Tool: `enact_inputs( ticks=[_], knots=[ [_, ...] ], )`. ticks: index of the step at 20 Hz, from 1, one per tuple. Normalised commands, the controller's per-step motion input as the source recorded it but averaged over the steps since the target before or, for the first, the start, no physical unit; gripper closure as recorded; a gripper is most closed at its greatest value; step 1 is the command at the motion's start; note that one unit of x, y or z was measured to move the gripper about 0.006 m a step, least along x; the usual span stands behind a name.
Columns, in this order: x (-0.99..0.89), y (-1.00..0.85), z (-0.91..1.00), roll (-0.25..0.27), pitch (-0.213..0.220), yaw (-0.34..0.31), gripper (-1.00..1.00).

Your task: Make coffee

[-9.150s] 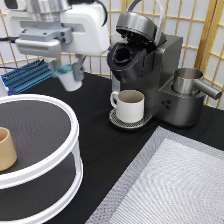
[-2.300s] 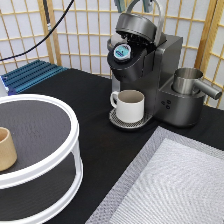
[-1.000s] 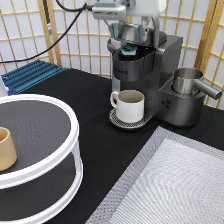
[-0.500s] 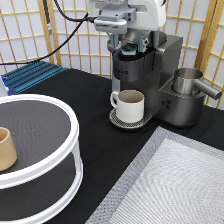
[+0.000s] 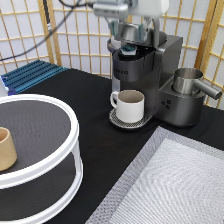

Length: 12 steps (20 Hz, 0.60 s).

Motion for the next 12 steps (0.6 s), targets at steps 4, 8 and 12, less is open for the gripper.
enact_inputs(
  ticks=[4,8,12],
  knots=[
    [-0.14,0.75,0.72,-0.152,-0.057,0.027,-1.00],
    [0.03,0.80,-0.04,-0.160,-0.006,0.055,-1.00],
    [-0.05,0.20,-0.31,-0.118,0.055,0.034,-1.00]
  ],
)
